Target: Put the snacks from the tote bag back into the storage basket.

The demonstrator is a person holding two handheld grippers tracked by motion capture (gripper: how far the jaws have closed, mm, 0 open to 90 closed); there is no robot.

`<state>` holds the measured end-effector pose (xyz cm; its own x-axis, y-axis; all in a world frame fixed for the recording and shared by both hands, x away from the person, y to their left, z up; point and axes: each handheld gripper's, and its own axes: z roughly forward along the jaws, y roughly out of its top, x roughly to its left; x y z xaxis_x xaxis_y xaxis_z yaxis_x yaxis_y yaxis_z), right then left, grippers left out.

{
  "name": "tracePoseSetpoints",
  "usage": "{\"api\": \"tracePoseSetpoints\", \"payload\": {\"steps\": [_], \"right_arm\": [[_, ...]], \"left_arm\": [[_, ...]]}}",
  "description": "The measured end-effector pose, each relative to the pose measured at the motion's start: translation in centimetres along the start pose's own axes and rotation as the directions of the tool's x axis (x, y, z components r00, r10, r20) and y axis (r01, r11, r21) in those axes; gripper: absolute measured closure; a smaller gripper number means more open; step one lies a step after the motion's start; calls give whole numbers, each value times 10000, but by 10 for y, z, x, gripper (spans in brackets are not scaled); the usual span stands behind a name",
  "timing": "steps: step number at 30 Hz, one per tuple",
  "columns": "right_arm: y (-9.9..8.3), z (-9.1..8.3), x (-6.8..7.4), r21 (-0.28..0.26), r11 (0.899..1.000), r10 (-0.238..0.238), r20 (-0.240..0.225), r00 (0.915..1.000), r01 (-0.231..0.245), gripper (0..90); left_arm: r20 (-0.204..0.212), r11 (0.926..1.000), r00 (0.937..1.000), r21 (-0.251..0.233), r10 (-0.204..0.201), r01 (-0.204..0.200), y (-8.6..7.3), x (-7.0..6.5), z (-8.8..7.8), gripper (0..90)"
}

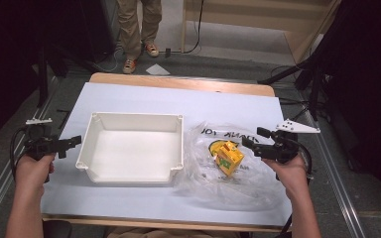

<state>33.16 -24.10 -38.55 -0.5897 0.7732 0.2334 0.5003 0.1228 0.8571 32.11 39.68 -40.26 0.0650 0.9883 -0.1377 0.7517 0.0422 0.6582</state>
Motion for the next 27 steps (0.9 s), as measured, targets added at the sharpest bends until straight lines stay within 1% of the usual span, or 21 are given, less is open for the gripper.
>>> {"api": "tracePoseSetpoints", "payload": {"steps": [7, 8, 11, 15, 19, 22, 24, 27], "right_arm": [[0, 1, -1, 168, 9999, 4, 97, 10000, -6, 243], [0, 0, -1, 241, 9997, 58, 120, 9999, -61, 247], [0, 1, -1, 327, 9994, 61, 116, 9999, -65, 248], [0, 1, 1, 460, 9989, -11, 221, 9998, 0, 248], [1, 0, 3, 575, 9983, -49, 213, 9998, 36, 252], [3, -1, 6, 734, 9972, -169, 250, 9995, 150, 262], [5, -2, 9, 903, 9954, -358, 273, 9990, 332, 288], [7, -2, 15, 1086, 9924, -582, 71, 9983, 571, 298]], "left_arm": [[-46, 10000, 10000, -12, -23, 23, -1, 1, -1, 149], [-55, 10000, 9999, -45, -84, 84, -1, 1, -1, 149], [-60, 9999, 9999, -59, -102, 101, -1, 2, -1, 149], [-77, 10000, 9999, -41, -83, 83, -1, 2, -1, 149], [-100, 10000, 9999, -11, -39, 38, 0, 1, 0, 149], [-97, 10000, 10000, 1, -14, 14, 0, 1, 0, 149], [-94, 10000, 10000, -11, -23, 23, 0, 1, 0, 149], [-102, 10000, 9999, -7, -36, 36, 0, 1, 0, 149]]}}
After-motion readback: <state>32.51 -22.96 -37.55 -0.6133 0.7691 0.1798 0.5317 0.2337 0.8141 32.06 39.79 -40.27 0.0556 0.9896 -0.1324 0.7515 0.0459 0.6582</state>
